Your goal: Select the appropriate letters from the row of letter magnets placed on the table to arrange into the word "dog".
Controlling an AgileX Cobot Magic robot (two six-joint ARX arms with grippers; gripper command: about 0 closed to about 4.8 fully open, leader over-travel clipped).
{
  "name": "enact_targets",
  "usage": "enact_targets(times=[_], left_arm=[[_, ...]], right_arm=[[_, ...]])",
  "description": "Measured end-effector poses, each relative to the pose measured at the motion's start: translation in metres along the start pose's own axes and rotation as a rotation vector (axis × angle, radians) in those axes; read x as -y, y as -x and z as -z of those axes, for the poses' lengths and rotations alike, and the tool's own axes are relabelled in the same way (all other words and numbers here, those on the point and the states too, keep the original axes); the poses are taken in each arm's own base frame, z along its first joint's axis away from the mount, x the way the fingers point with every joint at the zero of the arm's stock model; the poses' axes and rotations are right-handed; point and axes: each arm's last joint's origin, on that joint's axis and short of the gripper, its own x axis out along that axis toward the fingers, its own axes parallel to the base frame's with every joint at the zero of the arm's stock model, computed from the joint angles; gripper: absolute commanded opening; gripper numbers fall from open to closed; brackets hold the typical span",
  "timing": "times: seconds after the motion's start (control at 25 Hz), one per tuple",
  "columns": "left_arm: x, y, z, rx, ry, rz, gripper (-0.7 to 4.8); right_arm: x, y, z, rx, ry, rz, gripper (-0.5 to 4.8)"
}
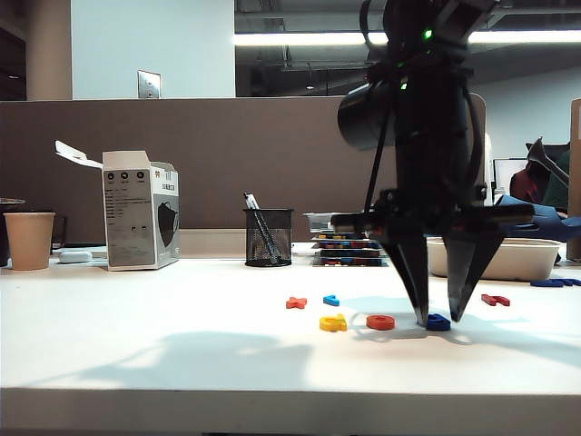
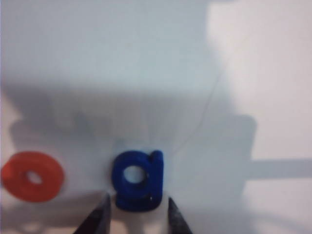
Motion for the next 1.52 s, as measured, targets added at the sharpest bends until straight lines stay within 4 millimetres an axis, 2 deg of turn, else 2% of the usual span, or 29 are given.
enact_targets(times=[0.32,0.44,0.52,0.6,0.64,0.68,0.72,0.84,1.0,1.16,1.2,1.28,1.4,1.52], left_arm=[[0.000,0.000,0.000,0.000,0.000,0.000,-0.02],[0.000,0.000,0.000,0.000,0.000,0.000,-0.03],[0.000,0.000,0.000,0.000,0.000,0.000,-0.03],[0.000,0.000,0.000,0.000,0.000,0.000,-0.03],[0.000,0.000,0.000,0.000,0.000,0.000,-0.02],[0.000,0.000,0.000,0.000,0.000,0.000,-0.03],[0.000,0.000,0.000,0.000,0.000,0.000,-0.02],[0.000,0.000,0.000,0.000,0.000,0.000,-0.03],[0.000,0.000,0.000,0.000,0.000,-0.001,-0.03],[0.000,0.000,0.000,0.000,0.000,0.000,-0.03],[0.000,0.000,0.000,0.000,0.000,0.000,-0.03],[0.000,0.000,0.000,0.000,0.001,-0.001,-0.02],[0.000,-0.001,-0.001,0.007,-0.018,0.005,-0.05],[-0.001,-0.004,-0.011,0.058,-0.108,0.019,-0.05]], right_arm=[[0.004,0.029,0.006,0.081,-0.004,-0.036,1.49],[0.011,0.058,0.014,0.172,-0.005,-0.044,1.47],[0.024,0.085,0.022,0.267,-0.009,-0.028,1.44],[0.033,0.099,0.028,0.306,-0.020,-0.036,1.41],[0.039,0.109,0.032,0.336,-0.025,-0.044,1.22],[0.045,0.117,0.036,0.361,-0.032,-0.048,0.79],[0.058,0.136,0.047,0.426,-0.043,-0.039,0.46],[0.083,0.164,0.066,0.522,-0.052,-0.017,-0.06],[0.112,0.192,0.090,0.644,-0.102,0.001,-0.06],[0.135,0.209,0.110,0.737,-0.140,0.030,-0.06],[0.148,0.218,0.123,0.786,-0.172,0.051,-0.06],[0.155,0.224,0.134,0.840,-0.191,0.056,-0.06],[0.170,0.223,0.158,0.907,-0.219,0.040,-0.06],[0.174,0.219,0.171,0.938,-0.227,0.022,-0.06]])
